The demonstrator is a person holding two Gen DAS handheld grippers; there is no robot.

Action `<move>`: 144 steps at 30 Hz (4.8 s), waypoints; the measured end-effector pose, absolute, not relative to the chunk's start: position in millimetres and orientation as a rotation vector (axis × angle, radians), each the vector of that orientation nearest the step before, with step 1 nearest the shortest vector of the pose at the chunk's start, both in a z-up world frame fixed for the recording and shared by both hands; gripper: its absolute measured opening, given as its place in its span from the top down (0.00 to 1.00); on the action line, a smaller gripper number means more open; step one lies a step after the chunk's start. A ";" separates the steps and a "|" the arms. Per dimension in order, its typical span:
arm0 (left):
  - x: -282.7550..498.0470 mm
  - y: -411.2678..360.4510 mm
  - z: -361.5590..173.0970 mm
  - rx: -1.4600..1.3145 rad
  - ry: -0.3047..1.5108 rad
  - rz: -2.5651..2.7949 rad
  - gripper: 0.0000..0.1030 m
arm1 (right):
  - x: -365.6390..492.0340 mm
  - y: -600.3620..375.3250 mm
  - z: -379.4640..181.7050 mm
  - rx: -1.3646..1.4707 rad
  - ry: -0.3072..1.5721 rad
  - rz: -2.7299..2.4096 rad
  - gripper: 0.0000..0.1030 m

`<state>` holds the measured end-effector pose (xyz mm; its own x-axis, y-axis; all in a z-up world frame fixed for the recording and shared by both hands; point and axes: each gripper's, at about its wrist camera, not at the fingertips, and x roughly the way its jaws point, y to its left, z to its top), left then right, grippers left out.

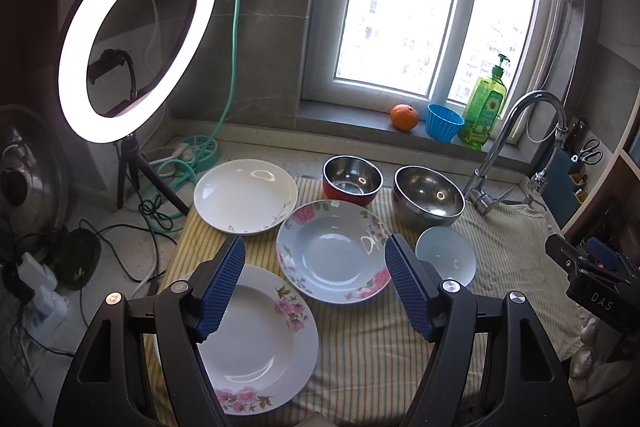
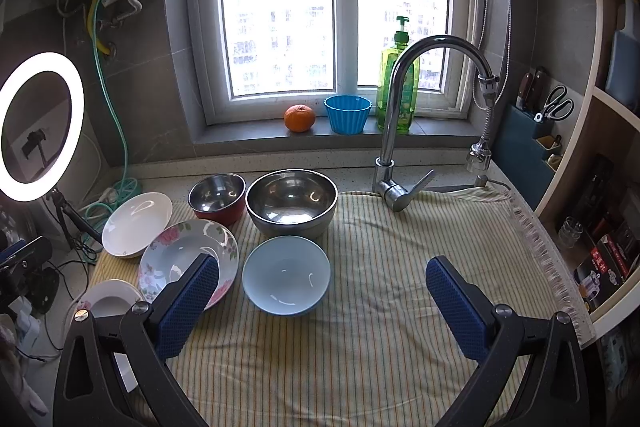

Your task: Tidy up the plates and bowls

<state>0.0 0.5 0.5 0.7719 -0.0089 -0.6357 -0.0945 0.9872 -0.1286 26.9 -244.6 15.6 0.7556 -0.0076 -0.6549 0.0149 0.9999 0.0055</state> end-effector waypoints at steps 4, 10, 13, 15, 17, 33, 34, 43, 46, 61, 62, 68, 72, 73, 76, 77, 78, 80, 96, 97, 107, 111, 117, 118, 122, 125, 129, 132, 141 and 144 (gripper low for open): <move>0.0 -1.3 0.3 -0.156 0.689 0.046 0.30 | 27.2 -245.8 15.3 0.012 0.716 -0.014 0.00; -0.1 -3.1 -0.3 -0.155 0.691 0.047 0.30 | 26.7 -246.2 14.7 0.011 0.716 -0.014 0.00; -0.4 -3.8 -0.4 -0.154 0.691 0.046 0.30 | 26.8 -246.7 14.2 0.012 0.718 -0.014 0.00; -0.1 -2.7 -0.3 -0.154 0.691 0.046 0.30 | 26.6 -246.9 13.6 0.011 0.719 -0.014 0.00; 0.1 -2.7 -0.3 -0.156 0.691 0.046 0.30 | 26.8 -246.7 13.3 0.011 0.719 -0.013 0.01; 0.2 -4.7 -1.0 -0.158 0.693 0.045 0.30 | 27.7 -248.4 12.2 0.011 0.723 -0.014 0.00; 0.4 -4.5 -0.8 -0.156 0.694 0.046 0.30 | 27.8 -248.1 12.2 0.011 0.724 -0.013 0.00; -3.1 5.9 -6.4 -0.173 0.704 0.052 0.30 | 25.6 -243.8 8.7 0.015 0.710 0.013 0.00; -5.0 13.4 -9.4 -0.184 0.714 0.063 0.30 | 24.7 -240.3 8.5 0.015 0.701 0.030 0.00; -19.3 67.8 -35.7 -0.250 0.793 0.140 0.30 | 27.4 -202.1 -20.7 0.033 0.778 0.192 0.00; -19.9 72.0 -38.2 -0.256 0.801 0.144 0.30 | 28.1 -198.1 -23.5 0.034 0.788 0.206 0.01; -22.4 95.4 -53.5 -0.287 0.856 0.162 0.31 | 30.7 -173.8 -43.9 0.053 0.856 0.285 0.09; -22.8 111.1 -63.7 -0.300 0.882 0.173 0.31 | 33.9 -160.4 -61.5 0.081 0.921 0.331 0.21; -22.8 115.1 -66.5 -0.303 0.890 0.175 0.32 | 34.4 -156.6 -66.1 0.083 0.934 0.338 0.25; -22.2 126.7 -76.1 -0.317 0.918 0.179 0.37 | 35.9 -147.0 -78.9 0.094 0.981 0.362 0.31; -21.9 130.4 -79.6 -0.323 0.928 0.178 0.39 | 36.5 -143.9 -84.1 0.099 0.996 0.369 0.32; -21.5 133.8 -83.3 -0.329 0.938 0.178 0.40 | 37.3 -141.6 -89.0 0.107 1.013 0.376 0.34; -21.1 140.2 -90.7 -0.343 0.958 0.177 0.43 | 39.7 -137.9 -99.2 0.127 1.051 0.387 0.41; -6.1 170.8 -141.7 -0.456 1.097 0.120 0.69 | 52.3 -106.4 -151.0 0.242 1.235 0.471 0.70; -4.8 171.3 -143.5 -0.460 1.101 0.115 0.69 | 54.3 -104.8 -153.9 0.249 1.244 0.472 0.71; 3.6 176.2 -153.6 -0.473 1.125 0.103 0.72 | 63.0 -91.5 -170.7 0.278 1.297 0.492 0.79; 3.7 180.3 -157.3 -0.490 1.134 0.107 0.75 | 64.7 -86.9 -170.7 0.278 1.297 0.492 0.79; 5.4 184.9 -162.9 -0.507 1.147 0.106 0.77 | 65.5 -89.1 -170.5 0.291 1.296 0.478 0.80; 6.1 185.6 -164.6 -0.511 1.151 0.106 0.77 | 65.8 -90.3 -170.7 0.294 1.297 0.476 0.80; 7.8 188.1 -169.2 -0.543 1.161 0.092 0.80 | 67.6 -90.7 -170.7 0.297 1.302 0.476 0.80; 8.6 187.8 -169.1 -0.548 1.160 0.088 0.82 | 68.7 -89.5 -170.4 0.296 1.301 0.472 0.80; 9.3 185.6 -168.6 -0.543 1.161 0.086 0.83 | 68.9 -88.8 -175.4 0.332 1.326 0.497 0.80; 9.2 186.9 -169.3 -0.555 1.161 0.083 0.83 | 68.2 -87.2 -177.3 0.346 1.335 0.507 0.80; 9.7 186.9 -169.9 -0.557 1.162 0.075 0.83 | 70.3 -81.4 -179.4 0.367 1.348 0.538 0.86; 10.5 188.1 -170.3 -0.561 1.163 0.070 0.83 | 71.3 -78.6 -179.3 0.364 1.350 0.539 0.87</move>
<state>10.5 188.1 -170.3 0.4108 -0.2307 -0.8821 -0.3354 0.8614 -0.3815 71.3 -78.6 -179.3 0.1273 0.5623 -0.8171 -0.1558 0.8249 0.5434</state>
